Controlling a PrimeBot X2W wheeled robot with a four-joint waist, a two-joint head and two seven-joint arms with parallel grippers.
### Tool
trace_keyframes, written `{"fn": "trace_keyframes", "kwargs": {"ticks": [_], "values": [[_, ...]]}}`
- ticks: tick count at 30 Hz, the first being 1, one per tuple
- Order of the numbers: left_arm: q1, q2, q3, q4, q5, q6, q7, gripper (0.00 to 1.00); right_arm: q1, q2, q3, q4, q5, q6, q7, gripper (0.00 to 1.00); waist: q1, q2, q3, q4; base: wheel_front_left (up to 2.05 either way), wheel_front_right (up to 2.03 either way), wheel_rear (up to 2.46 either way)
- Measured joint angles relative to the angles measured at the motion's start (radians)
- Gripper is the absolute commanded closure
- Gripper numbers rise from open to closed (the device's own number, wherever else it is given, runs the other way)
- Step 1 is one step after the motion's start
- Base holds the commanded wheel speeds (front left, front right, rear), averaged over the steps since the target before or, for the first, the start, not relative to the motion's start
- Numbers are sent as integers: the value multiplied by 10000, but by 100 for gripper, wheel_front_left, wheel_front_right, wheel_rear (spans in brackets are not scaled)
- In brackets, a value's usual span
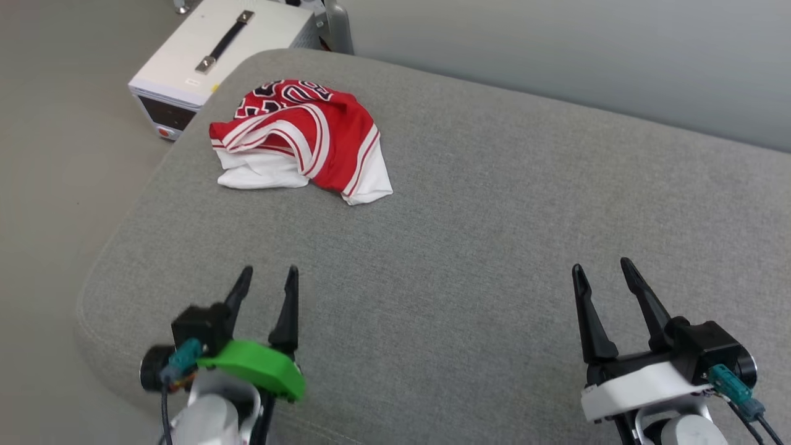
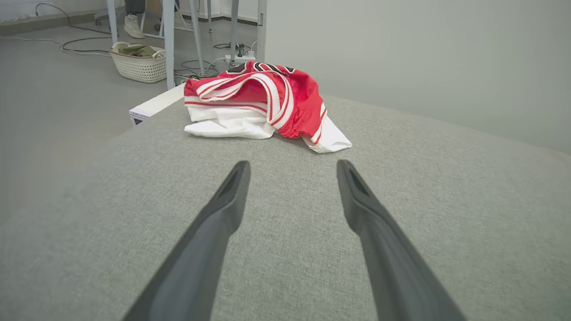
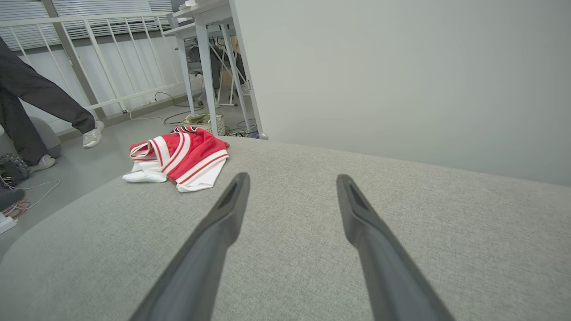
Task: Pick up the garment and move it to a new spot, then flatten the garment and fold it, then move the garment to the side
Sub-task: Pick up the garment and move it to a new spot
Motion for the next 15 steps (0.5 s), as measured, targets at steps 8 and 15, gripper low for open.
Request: {"fn": "trace_keyframes", "kwargs": {"ticks": [8, 15], "values": [[-3704, 1296, -291, 922, -261, -180, 1741, 0, -717, -447, -44, -1164, -464, 0, 219, 0, 1, 0, 1476, -473, 0, 0, 0], [-6330, 2571, -813, 2059, -1235, -226, 4228, 0, -1168, -686, -21, -2015, -487, 0, 552, 0, 2, 0, 2778, -1039, 0, 0, 0]]}}
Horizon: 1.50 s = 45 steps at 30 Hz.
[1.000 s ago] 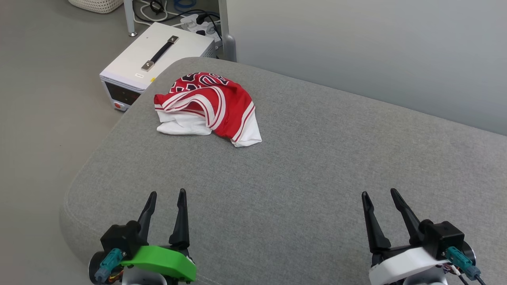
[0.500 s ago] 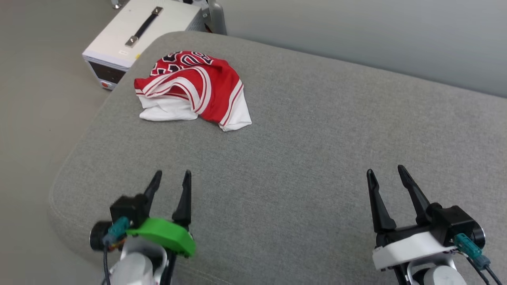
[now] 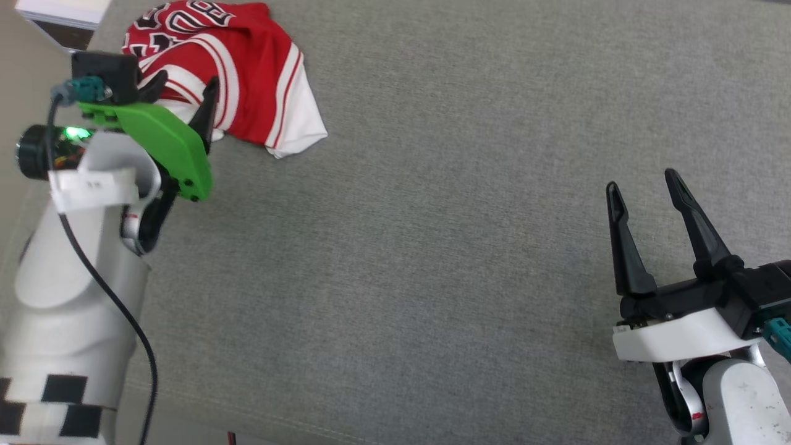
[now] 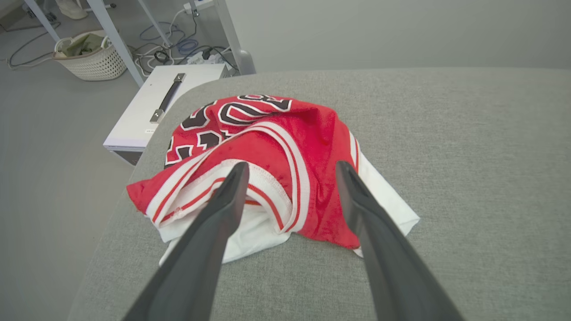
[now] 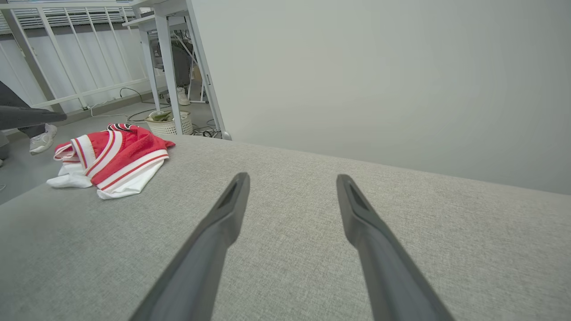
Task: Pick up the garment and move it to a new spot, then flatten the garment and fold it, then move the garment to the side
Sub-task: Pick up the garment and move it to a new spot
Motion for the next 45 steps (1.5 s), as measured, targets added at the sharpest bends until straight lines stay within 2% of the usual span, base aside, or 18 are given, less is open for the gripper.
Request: {"fn": "trace_keyframes", "kwargs": {"ticks": [3, 4, 6, 12, 19, 20, 21, 24, 33, 39, 42, 45], "values": [[-688, 612, -383, 533, -577, -10, 1214, 0, -123, 0, 94, -182, 2, 0, 31, 0, 0, 0, 453, -315, 0, 0, 0], [-1265, 1218, -700, 888, -984, -12, 1994, 0, -144, 10, 174, -257, 2, -2, 40, 0, 0, 0, 833, -664, 0, 0, 0], [-1638, 1534, -777, 1216, -1264, -12, 2508, 0, -157, 10, 222, -265, 2, 0, 38, 0, -1, 0, 1086, -900, 0, 0, 0], [-2080, 1733, -453, 2268, -2309, -12, 3563, 0, -190, -79, 428, -249, -104, 0, -6, 0, 0, 0, 1681, -1489, 0, 0, 0], [-2566, 2146, -376, 2901, -2397, -12, 3952, 0, -315, -136, 545, -251, -174, 0, -8, 0, -2, 1, 2173, -1902, 0, 0, 0], [-2600, 2159, -374, 2932, -2431, -12, 4027, 56, -316, -144, 525, -251, -174, 0, -8, 0, -2, 1, 2207, -1924, 0, 0, 0], [-2624, 2169, -353, 2959, -2514, -12, 4065, 100, -316, -148, 508, -249, -174, 0, -8, 0, -2, 1, 2232, -1943, 0, 0, 0], [-2594, 2107, -276, 2995, -2761, -12, 3718, 100, -316, -157, 451, -221, -176, 0, -8, 0, -1, 0, 2185, -1933, 0, 0, 0], [-1737, 1837, -290, 2337, -2951, -10, 702, 100, -291, -148, 426, 253, -205, 0, -86, 0, -1, 0, 1343, -1816, 0, 0, 0], [-1218, 1852, -242, 1258, -3018, -12, -309, 100, -17, -46, 259, 658, -148, 0, -203, 0, -1, 0, 418, -1793, 0, 0, 0], [-906, 1831, -238, 531, -3028, -4, -470, 100, 151, 88, 176, 882, -79, 0, -282, 0, -2, 0, -92, -1795, 0, 0, 0], [-534, 1766, -224, -343, -3085, 180, -569, 100, 304, 249, -25, 1131, 0, 0, -364, 0, -2, 0, -612, -1810, 0, 0, 0]]}}
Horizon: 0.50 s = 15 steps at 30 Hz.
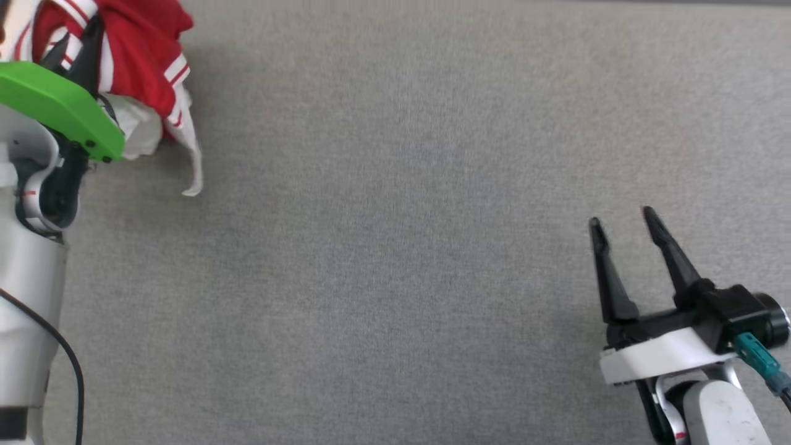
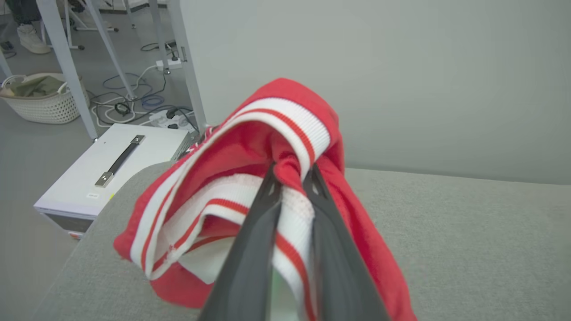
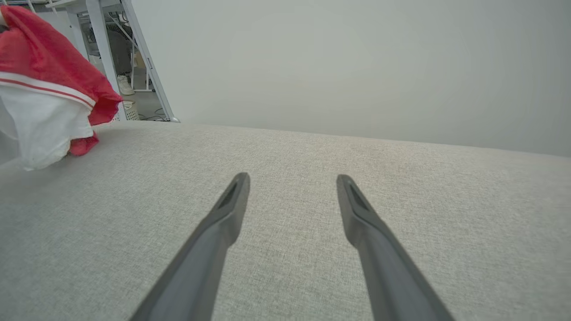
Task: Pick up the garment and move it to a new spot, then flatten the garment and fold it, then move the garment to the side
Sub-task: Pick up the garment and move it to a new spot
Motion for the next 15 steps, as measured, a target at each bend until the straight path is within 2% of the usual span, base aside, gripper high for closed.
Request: {"fn": "trace_keyframes", "kwargs": {"ticks": [3, 8, 15], "values": [[332, -79, -77, -949, 8, 267, 46, 100, 180, 176, -535, 245, -50, 0, -61, 0, 0, 1, -503, -32, 0, 0, 0], [796, -226, -360, -2520, 113, 688, 337, 100, 311, 309, -869, 451, -54, 0, -123, 0, 0, 0, -1291, -151, 0, 0, 0], [1127, -639, -1055, -4004, 173, 968, 1039, 100, 493, 366, -1327, 495, -54, 0, -174, 0, -1, 0, -1993, -606, 0, 0, 0]]}}
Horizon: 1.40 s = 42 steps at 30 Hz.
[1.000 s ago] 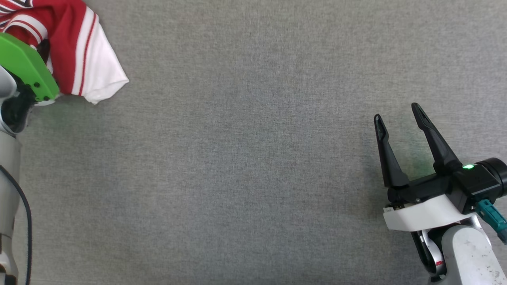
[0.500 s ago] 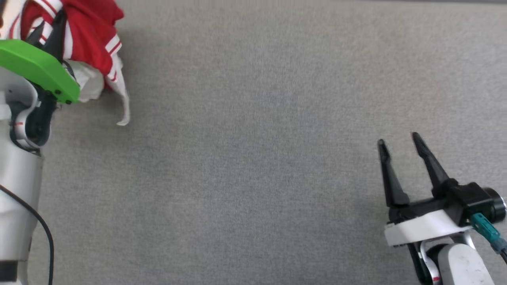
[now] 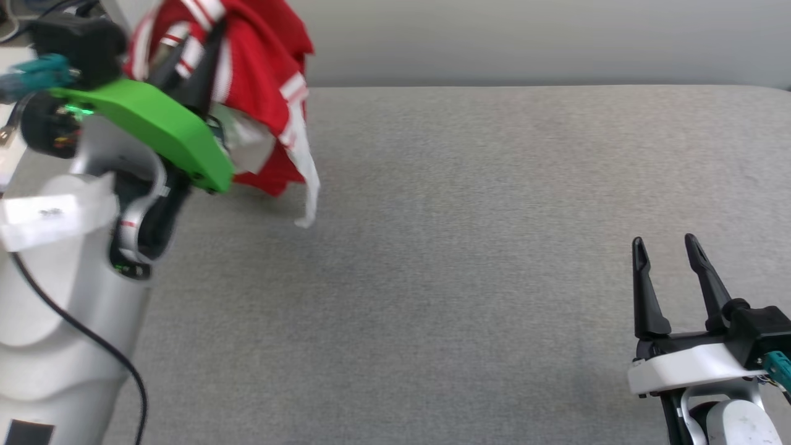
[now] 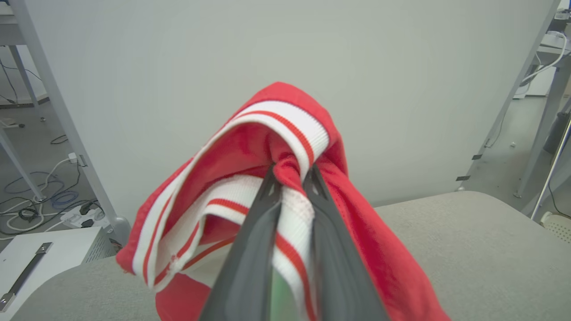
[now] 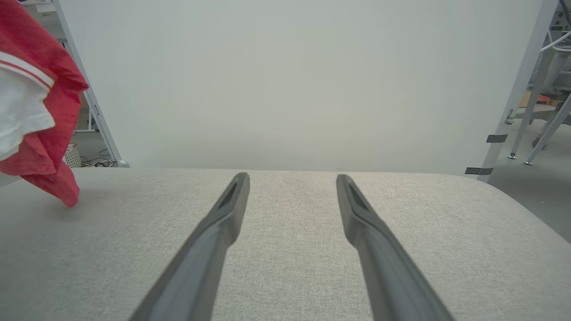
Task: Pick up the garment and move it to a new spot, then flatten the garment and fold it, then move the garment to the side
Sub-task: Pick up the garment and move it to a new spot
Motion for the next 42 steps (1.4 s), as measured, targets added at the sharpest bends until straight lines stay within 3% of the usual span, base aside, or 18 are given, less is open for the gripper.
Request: {"fn": "trace_keyframes", "kwargs": {"ticks": [8, 15, 27, 28, 29, 34, 42], "values": [[89, -640, -936, -328, 153, -6, 309, 100, 22, 13, -226, -84, 0, 0, -12, 0, 0, 0, -147, -833, 0, 0, 0], [124, -1398, -1879, 291, 876, -12, -366, 100, 16, 31, -146, -119, 128, 0, -12, 0, 0, 1, 170, -1514, 0, 0, 0], [891, -3022, -3743, 3743, 1634, -205, -1363, 100, -167, 36, 240, -56, 347, 0, -12, 0, 0, 0, 1104, -2305, 0, 0, 0], [894, -3122, -3818, 3958, 1678, -211, -1453, 62, -182, 36, 259, -38, 347, 0, -13, 0, 0, 0, 1136, -2345, 0, 0, 0], [895, -3233, -3894, 4226, 1699, -253, -1563, 0, -200, 36, 284, -12, 347, 0, -12, 0, 0, 0, 1167, -2388, 0, 0, 0], [895, -3586, -4165, 5133, 1695, -477, -2019, 0, -206, 36, 326, 113, 337, 0, -13, 0, 0, 0, 1101, -2400, 0, 0, 0], [905, -3701, -4136, 5568, 1375, -642, -2778, 0, -99, 38, 290, 207, 159, 0, -13, 0, 1, 0, 538, -2067, 0, 0, 0]]}}
